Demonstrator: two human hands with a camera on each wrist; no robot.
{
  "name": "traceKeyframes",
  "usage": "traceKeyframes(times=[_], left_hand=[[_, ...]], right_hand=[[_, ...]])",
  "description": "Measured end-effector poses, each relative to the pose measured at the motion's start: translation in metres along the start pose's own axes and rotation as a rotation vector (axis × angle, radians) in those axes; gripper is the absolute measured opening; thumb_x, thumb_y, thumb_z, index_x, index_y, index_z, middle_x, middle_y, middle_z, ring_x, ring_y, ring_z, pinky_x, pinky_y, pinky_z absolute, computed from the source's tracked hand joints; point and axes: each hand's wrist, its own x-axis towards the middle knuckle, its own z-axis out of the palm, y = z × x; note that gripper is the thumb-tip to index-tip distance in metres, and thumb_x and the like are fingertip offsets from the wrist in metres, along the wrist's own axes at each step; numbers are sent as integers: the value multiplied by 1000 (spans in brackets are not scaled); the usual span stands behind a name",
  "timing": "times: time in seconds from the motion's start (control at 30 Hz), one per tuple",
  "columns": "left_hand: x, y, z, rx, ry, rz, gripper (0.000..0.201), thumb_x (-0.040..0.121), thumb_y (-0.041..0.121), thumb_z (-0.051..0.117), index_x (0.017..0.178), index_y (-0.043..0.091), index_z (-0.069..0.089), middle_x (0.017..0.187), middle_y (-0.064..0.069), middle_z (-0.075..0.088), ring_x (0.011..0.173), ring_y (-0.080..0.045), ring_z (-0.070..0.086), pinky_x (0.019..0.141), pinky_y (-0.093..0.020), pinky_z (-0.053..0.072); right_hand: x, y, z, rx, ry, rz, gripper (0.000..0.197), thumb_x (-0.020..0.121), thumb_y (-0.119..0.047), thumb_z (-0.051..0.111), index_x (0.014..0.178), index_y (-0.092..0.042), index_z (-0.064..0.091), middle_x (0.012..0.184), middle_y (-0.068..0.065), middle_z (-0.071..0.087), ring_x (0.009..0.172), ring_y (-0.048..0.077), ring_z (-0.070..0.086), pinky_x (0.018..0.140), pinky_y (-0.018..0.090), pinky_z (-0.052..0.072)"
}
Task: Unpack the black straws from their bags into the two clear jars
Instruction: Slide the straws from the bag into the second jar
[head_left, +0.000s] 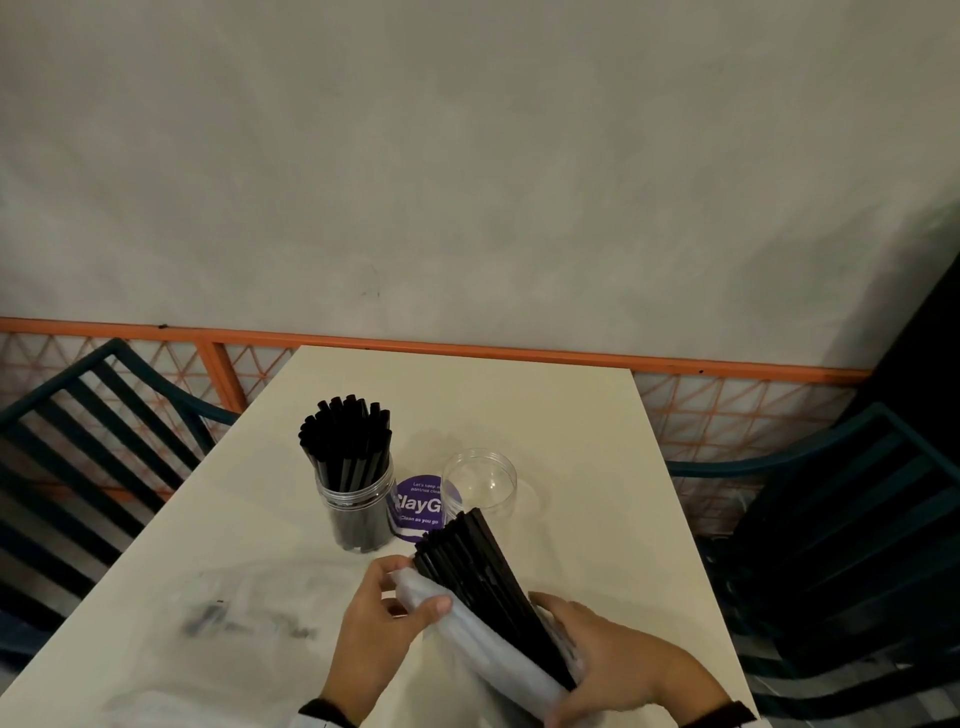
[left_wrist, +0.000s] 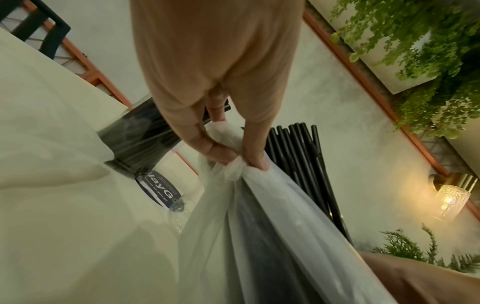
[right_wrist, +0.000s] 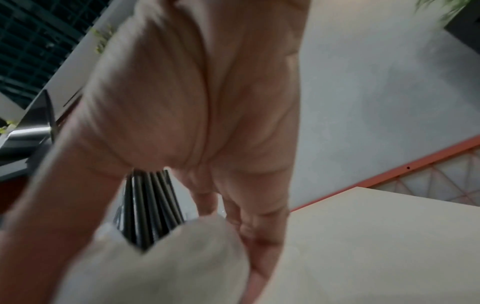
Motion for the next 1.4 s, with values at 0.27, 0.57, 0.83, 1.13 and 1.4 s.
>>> traceKeyframes(times=[0.27, 0.57, 0.83, 1.13, 1.4], left_hand=[[-3, 5, 2, 86, 49, 118, 46, 67, 17, 80, 100, 19, 48, 89, 1, 59, 70, -18, 59, 56, -19, 46], [-15, 19, 18, 80, 96, 238, 41, 66, 9, 79, 78, 22, 43, 72, -8, 53, 60, -19, 50, 49, -13, 42], [-23, 28, 25, 21, 65, 232, 36, 64, 16, 82, 80, 15, 50, 79, -4, 61, 71, -18, 61, 59, -13, 47], [-33, 31, 18, 65, -118, 363, 26, 69, 11, 78, 78, 34, 71, 75, 7, 69, 58, -5, 57, 57, -14, 45], [-29, 26, 25, 209, -151, 526, 38, 69, 9, 77, 69, 45, 63, 67, 23, 57, 59, -2, 52, 54, -9, 39]], right_hand=[[0, 9, 10, 103, 492, 83, 38, 82, -30, 66, 119, -24, 59, 109, -4, 63, 95, 7, 55, 81, 15, 42], [19, -7, 33, 433, 845, 169, 19, 74, 0, 59, 70, -13, 46, 63, 4, 51, 53, 14, 43, 45, 16, 36], [19, -15, 45, 607, 660, -63, 48, 62, -27, 82, 97, -24, 50, 100, -1, 61, 86, 7, 61, 73, 25, 52], [27, 4, 42, 697, 857, -42, 15, 77, -3, 67, 82, -16, 62, 80, 13, 67, 68, 17, 58, 60, 20, 48], [18, 3, 42, 811, 525, -175, 47, 65, -21, 81, 108, -20, 60, 102, -1, 72, 96, 11, 66, 86, 27, 54]])
